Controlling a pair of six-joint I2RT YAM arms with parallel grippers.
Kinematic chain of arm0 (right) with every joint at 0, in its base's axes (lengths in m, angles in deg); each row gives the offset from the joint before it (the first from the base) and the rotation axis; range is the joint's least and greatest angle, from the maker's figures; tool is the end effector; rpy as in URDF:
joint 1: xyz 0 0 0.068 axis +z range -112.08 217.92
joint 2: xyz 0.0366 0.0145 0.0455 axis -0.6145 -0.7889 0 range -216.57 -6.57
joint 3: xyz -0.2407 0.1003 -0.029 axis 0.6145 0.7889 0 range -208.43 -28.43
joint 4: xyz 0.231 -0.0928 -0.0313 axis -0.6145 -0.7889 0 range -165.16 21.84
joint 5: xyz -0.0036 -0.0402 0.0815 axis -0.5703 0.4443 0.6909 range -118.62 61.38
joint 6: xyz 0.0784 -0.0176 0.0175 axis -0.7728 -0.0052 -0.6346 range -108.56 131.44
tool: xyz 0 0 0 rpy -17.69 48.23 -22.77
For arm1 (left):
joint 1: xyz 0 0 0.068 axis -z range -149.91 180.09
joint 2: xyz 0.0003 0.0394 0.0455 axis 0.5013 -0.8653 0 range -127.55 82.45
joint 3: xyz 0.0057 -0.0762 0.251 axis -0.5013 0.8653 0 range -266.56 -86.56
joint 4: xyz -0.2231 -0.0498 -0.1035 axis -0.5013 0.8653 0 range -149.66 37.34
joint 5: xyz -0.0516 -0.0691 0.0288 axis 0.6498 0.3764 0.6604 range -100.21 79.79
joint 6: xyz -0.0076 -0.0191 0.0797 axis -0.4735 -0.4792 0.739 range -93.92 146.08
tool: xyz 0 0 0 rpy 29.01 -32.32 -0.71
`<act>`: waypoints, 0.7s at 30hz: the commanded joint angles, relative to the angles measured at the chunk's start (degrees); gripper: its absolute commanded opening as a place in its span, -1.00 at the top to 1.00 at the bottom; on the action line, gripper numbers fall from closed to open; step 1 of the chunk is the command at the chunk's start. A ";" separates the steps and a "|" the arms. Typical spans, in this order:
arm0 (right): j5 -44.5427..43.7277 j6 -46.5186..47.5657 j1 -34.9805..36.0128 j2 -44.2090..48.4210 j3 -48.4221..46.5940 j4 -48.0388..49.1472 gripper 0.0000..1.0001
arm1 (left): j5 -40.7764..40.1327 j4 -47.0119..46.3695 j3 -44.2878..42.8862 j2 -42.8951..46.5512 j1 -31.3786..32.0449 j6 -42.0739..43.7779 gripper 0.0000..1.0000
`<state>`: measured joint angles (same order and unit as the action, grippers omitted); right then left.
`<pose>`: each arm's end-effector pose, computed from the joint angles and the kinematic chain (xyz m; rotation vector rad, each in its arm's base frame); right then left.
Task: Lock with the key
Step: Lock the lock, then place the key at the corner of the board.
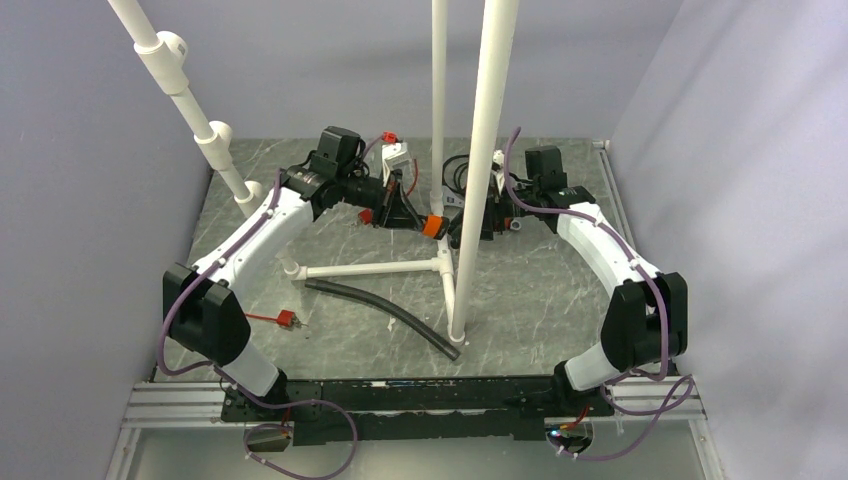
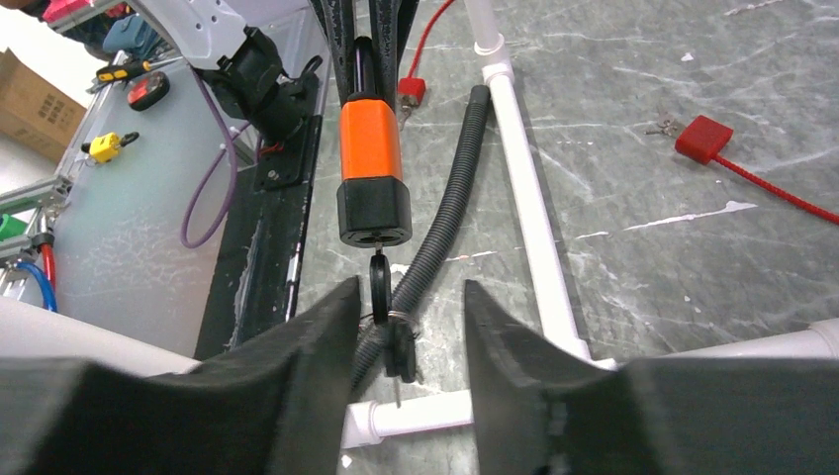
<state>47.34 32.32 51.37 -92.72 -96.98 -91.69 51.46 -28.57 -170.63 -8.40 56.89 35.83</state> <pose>0.2880 0.1403 0.2926 -1.1721 1.5726 1.3857 0.2823 -0.2134 0.3324 1.2068 1.7524 -1.3539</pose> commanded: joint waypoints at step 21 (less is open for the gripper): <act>0.55 19.59 -13.01 -1.15 -2.68 -21.99 1.00 | 1.28 -8.92 1.61 2.44 -5.44 -6.16 1.00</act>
<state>48.19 41.31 41.30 -92.52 -97.07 -103.71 50.91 -32.22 -169.04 -8.40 52.15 33.47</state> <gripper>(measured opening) 0.027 0.059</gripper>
